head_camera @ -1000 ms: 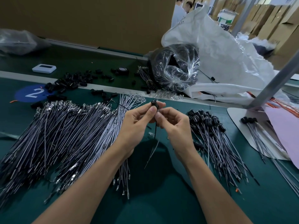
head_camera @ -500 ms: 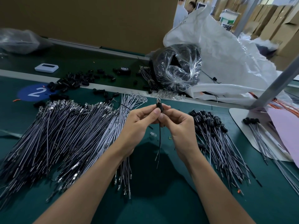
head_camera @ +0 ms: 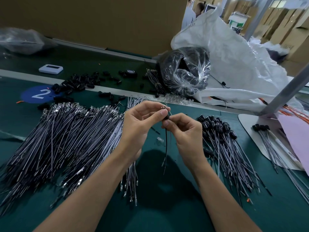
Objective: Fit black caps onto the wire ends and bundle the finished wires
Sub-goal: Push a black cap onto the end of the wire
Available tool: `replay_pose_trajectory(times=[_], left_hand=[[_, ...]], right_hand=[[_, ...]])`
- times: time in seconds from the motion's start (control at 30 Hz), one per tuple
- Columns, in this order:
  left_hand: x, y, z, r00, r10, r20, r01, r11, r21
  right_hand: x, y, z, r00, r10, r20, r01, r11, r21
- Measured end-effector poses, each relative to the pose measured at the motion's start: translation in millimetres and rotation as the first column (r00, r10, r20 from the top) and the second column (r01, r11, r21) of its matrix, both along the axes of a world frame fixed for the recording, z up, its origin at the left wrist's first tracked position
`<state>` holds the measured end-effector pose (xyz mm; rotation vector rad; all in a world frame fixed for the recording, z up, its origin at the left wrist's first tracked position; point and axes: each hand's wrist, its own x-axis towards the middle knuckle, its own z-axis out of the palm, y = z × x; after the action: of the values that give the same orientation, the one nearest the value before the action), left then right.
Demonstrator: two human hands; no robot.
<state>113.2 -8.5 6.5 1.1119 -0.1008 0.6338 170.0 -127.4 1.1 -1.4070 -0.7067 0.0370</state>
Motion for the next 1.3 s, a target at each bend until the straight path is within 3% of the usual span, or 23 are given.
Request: replay_pose_trajectory(times=[0.6, 0.9, 1.13, 1.3], left_hand=[[-1.3, 2.0, 0.7, 0.997, -0.076, -0.024, 0.077, 0.997, 0.018], [2.0, 4.2, -3.4, 0.994, 0.104, -0.033, -0.1, 0.988, 0.114], [5.1, 3.2, -7.5, 0.982, 0.164, -0.095, -0.14, 0.966, 0.217], [7.3, 2.3, -9.3, 0.987, 0.079, -0.138, -0.05, 0.977, 0.205]], right_hand=[[0.3, -1.8, 1.9, 0.999, 0.042, -0.013, -0.042, 0.999, -0.021], [4.4, -5.1, 2.7, 0.999, 0.042, -0.019, -0.044, 0.992, -0.116], [10.7, -8.8, 3.1, 0.973, -0.185, 0.137, 0.193, 0.98, -0.045], [11.3, -9.9, 5.4, 0.993, -0.068, 0.095, 0.071, 0.997, -0.03]])
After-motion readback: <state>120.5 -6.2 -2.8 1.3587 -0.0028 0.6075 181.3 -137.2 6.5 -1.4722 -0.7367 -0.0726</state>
